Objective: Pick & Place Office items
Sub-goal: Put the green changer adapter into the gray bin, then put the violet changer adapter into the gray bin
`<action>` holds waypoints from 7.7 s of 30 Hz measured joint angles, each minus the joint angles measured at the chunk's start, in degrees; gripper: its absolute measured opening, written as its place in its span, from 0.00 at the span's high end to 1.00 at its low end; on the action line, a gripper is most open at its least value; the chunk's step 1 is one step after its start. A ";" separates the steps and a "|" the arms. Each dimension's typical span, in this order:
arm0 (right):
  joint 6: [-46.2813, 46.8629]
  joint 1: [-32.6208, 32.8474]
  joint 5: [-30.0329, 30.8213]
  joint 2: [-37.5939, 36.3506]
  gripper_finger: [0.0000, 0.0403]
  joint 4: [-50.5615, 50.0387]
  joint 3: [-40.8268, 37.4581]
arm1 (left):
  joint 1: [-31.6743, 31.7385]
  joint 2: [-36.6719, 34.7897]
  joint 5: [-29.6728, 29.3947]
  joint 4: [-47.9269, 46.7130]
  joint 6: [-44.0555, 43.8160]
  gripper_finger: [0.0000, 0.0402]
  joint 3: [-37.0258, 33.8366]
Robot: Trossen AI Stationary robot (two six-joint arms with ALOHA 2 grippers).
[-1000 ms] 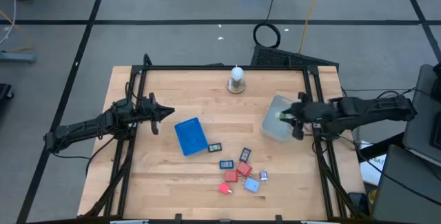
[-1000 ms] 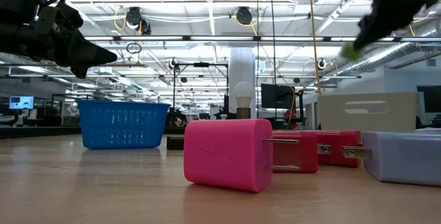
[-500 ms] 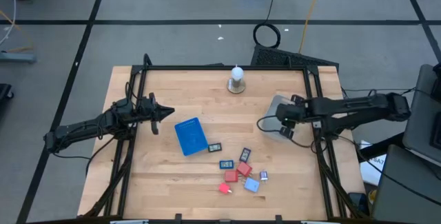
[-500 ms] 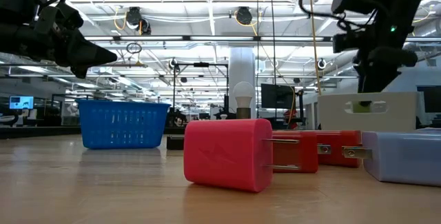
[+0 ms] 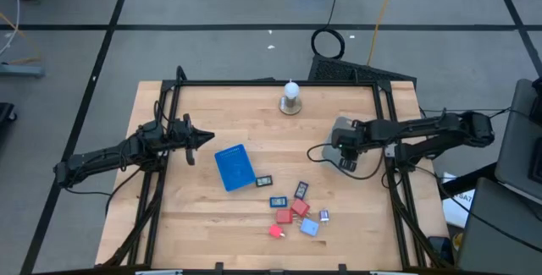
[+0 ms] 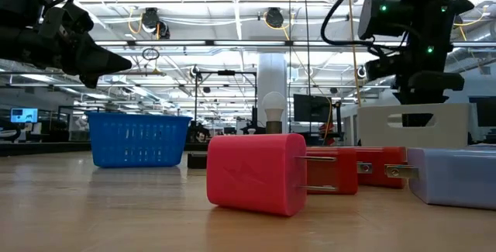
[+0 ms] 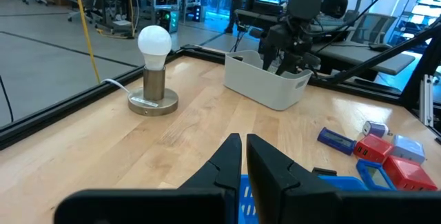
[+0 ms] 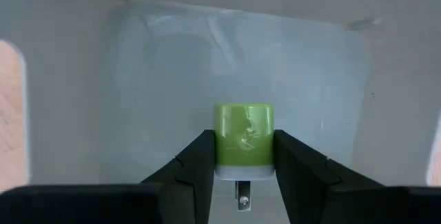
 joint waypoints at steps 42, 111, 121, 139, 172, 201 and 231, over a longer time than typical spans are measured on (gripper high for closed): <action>-11.58 14.54 -4.53 -42.99 0.75 37.31 -15.53 | 0.02 0.00 0.53 0.04 -2.68 0.94 0.00; 5.38 37.46 -18.01 7.24 0.76 29.77 4.79 | 0.02 0.00 0.48 0.04 -4.11 0.94 0.00; 3.32 37.72 -7.37 8.05 0.29 32.98 4.79 | 0.00 0.01 0.50 0.04 -4.24 0.94 0.00; 7.74 43.30 -1.21 16.70 0.32 36.43 4.72 | 0.00 0.02 0.52 0.04 -4.78 0.94 0.00; 4.41 42.77 -1.40 18.48 0.32 41.63 0.92 | 0.00 0.00 0.52 0.04 -4.50 0.94 0.00; 0.49 42.75 -3.02 15.28 0.61 43.84 0.92 | 0.00 0.01 0.50 0.04 -4.50 0.94 0.00; -9.90 26.84 5.84 -55.18 0.63 41.03 -21.31 | 0.02 0.00 0.54 0.04 -4.02 0.94 0.00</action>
